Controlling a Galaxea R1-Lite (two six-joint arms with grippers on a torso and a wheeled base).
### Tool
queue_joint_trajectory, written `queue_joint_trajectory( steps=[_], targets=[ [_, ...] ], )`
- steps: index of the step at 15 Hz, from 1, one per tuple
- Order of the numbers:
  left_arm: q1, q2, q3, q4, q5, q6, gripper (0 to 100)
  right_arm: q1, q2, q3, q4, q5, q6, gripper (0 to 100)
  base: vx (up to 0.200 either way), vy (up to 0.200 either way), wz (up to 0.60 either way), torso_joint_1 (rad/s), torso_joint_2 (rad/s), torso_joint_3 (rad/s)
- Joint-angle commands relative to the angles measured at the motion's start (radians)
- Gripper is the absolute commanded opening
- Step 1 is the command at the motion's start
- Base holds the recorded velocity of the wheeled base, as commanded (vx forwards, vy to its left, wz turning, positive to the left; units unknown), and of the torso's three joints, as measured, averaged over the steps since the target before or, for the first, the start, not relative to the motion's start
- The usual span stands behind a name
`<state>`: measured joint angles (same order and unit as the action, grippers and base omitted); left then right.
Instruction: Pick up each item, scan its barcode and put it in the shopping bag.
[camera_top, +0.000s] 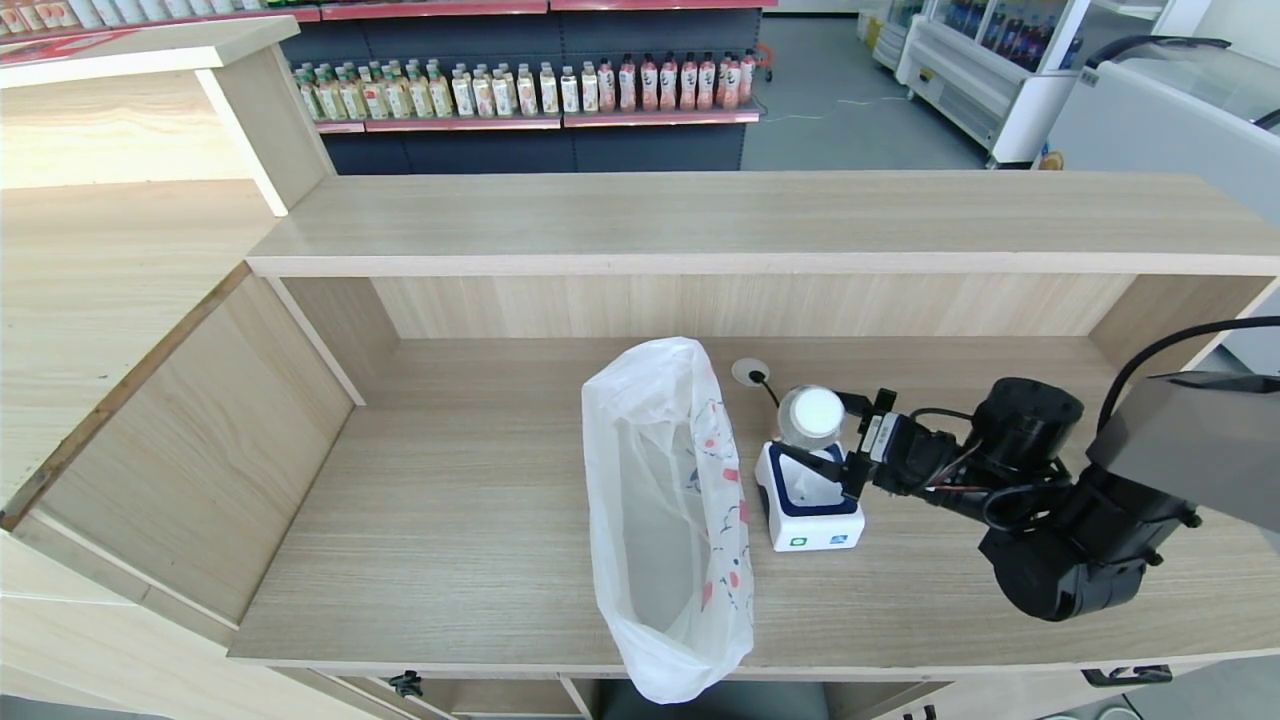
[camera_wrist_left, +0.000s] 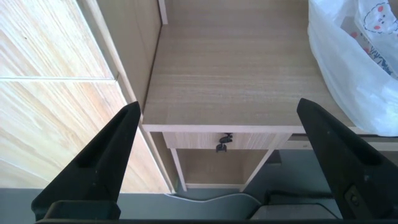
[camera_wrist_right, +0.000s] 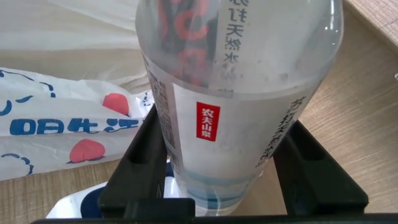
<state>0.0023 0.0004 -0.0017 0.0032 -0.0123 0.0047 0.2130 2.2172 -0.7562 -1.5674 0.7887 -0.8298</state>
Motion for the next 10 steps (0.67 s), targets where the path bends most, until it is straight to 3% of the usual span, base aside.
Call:
queue_joint_trajectory(
  steps=[1, 2, 3, 4, 5, 6, 7, 9, 10],
  targets=[
    [0.001, 0.0, 0.0, 0.0, 0.0, 0.0, 100, 0.0, -0.048, 0.006, -0.003, 0.0, 0.038, 0, 0.0, 0.0, 0.0, 0.0, 0.0, 0.0],
    [0.001, 0.0, 0.0, 0.0, 0.0, 0.0, 100, -0.012, -0.143, 0.023, -0.003, -0.016, 0.17, 0, 0.0, 0.0, 0.0, 0.0, 0.0, 0.0],
    [0.001, 0.0, 0.0, 0.0, 0.0, 0.0, 100, -0.024, -0.241, 0.035, -0.003, -0.1, 0.301, 0, 0.0, 0.0, 0.0, 0.0, 0.0, 0.0],
    [0.001, 0.0, 0.0, 0.0, 0.0, 0.0, 100, -0.023, -0.335, 0.058, 0.027, -0.261, 0.431, 0, 0.0, 0.0, 0.0, 0.0, 0.0, 0.0],
    [0.001, 0.0, 0.0, 0.0, 0.0, 0.0, 100, -0.02, -0.427, 0.072, 0.142, -0.437, 0.531, 0, 0.0, 0.0, 0.0, 0.0, 0.0, 0.0],
    [0.001, 0.0, 0.0, 0.0, 0.0, 0.0, 100, -0.018, -0.475, 0.072, 0.233, -0.525, 0.575, 0, 0.0, 0.0, 0.0, 0.0, 0.0, 0.0],
    [0.001, 0.0, 0.0, 0.0, 0.0, 0.0, 100, -0.012, -0.567, 0.066, 0.449, -0.672, 0.712, 0, 0.0, 0.0, 0.0, 0.0, 0.0, 0.0],
    [0.001, 0.0, 0.0, 0.0, 0.0, 0.0, 100, 0.072, -0.657, 0.069, 0.642, -0.798, 0.979, 0, 0.0, 0.0, 0.0, 0.0, 0.0, 0.0],
    [-0.001, 0.0, 0.0, 0.0, 0.0, 0.0, 100, 0.097, -0.677, 0.072, 0.685, -0.803, 1.031, 0, 0.0, 0.0, 0.0, 0.0, 0.0, 0.0]
  ],
)
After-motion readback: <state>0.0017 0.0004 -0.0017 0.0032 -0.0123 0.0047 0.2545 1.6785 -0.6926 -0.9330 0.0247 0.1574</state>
